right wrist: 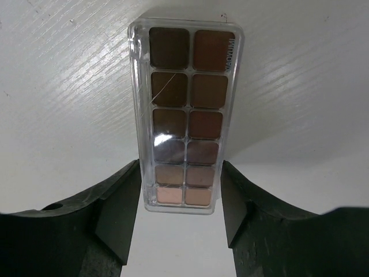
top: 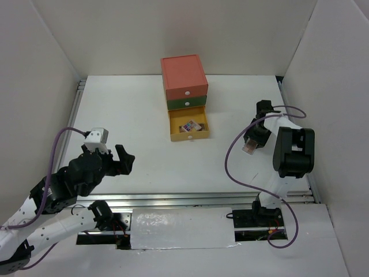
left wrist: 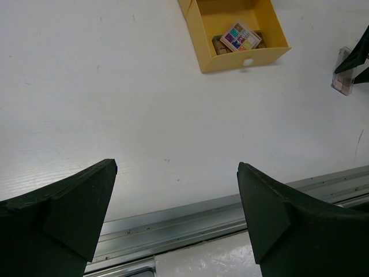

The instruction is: Organize the makeup

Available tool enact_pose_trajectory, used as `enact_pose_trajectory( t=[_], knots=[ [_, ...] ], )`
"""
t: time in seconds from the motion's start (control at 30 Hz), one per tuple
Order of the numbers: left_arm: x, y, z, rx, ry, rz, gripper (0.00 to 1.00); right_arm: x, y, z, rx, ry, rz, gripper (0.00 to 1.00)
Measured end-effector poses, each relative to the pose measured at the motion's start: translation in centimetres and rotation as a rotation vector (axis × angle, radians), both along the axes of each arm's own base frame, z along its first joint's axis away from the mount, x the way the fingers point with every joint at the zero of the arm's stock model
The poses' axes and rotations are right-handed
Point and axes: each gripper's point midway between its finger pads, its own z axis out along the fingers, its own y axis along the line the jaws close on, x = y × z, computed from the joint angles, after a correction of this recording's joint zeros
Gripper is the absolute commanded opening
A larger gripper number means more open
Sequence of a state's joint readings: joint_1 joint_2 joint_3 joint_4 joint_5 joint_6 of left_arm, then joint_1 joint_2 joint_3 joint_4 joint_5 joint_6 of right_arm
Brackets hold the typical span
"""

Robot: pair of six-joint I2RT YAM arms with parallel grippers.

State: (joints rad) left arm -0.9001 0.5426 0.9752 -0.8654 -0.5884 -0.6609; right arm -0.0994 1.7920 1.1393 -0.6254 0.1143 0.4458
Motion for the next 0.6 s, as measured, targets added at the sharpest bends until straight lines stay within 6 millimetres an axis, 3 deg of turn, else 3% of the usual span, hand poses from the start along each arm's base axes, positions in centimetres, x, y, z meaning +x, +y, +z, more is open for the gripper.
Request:
enact_pose_trajectory(
  t=[0.17, 0.27, 0.3, 0.6],
  knots=[
    [0.0, -0.1, 0.1, -0.004, -0.001, -0.005, 0.99, 0.1, 0.2, 0.0, 0.029, -0.005, 0.02, 0.35],
    [0.0, -0.2, 0.1, -0.005, 0.0, -0.01, 0.99, 0.2, 0.5, 0.1, 0.044, -0.008, 0.033, 0.37],
    [0.0, -0.2, 0.1, -0.005, 0.0, -0.01, 0.99, 0.2, 0.6, 0.1, 0.048, -0.008, 0.036, 0.32],
    [-0.1, -0.4, 0.0, -0.005, 0.004, -0.017, 0.99, 0.6, 1.6, 0.9, 0.081, -0.043, 0.056, 0.28]
  ],
)
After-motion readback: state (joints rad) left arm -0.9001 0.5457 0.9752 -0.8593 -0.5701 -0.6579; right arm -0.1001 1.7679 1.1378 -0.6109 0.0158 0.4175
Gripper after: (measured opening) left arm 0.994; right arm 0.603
